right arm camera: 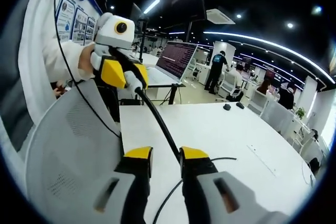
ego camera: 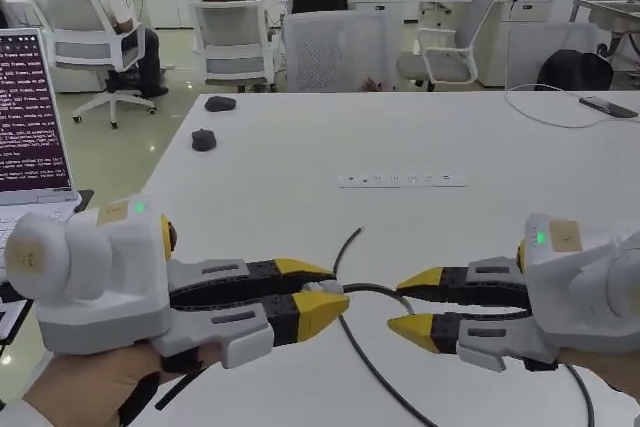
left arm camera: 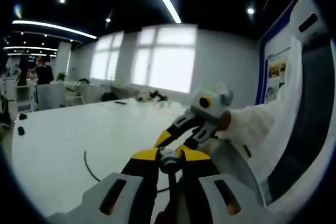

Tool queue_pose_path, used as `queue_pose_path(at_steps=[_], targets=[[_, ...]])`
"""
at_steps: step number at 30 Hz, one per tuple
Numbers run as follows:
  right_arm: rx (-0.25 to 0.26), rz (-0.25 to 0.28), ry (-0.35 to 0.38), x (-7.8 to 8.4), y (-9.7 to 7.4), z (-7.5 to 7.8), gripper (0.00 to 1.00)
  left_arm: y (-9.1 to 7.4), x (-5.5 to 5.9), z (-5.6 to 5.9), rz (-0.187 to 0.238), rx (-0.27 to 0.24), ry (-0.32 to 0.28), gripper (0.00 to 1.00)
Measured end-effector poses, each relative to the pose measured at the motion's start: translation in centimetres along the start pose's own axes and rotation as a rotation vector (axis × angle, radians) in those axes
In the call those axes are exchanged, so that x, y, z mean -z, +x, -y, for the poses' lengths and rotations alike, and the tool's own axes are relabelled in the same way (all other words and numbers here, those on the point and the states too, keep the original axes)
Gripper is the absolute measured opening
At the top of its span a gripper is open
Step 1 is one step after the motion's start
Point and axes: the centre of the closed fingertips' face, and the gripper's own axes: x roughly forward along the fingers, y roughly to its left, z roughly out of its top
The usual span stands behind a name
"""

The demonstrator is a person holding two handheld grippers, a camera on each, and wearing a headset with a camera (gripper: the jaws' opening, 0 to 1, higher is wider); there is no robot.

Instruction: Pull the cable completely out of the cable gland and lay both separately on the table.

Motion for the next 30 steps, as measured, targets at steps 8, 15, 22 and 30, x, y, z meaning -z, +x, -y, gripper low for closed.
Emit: queue_pose_path(at_steps=[8, 15, 22, 30], targets=[[-0.098, 0.033, -0.230, -4.1, 0.0, -1.3, 0.26, 0.8, -0.2, 0.1, -0.004, 0.001, 0.015, 0.17], [-0.163, -0.016, -0.353, -4.0, 0.2, -0.7, 0.24, 2.0, -1.4, -0.2, 0.000, -0.020, 0.013, 0.17], [-0.188, 0.027, -0.353, -4.7, 0.6, 0.3, 0.06, 2.2, -1.9, -0.1, -0.037, -0.018, 0.014, 0.17], [-0.200, 0.059, -0.325, -4.6, 1.0, 0.6, 0.05, 2.4, -1.9, -0.9, -0.036, -0.053, 0.008, 0.17]])
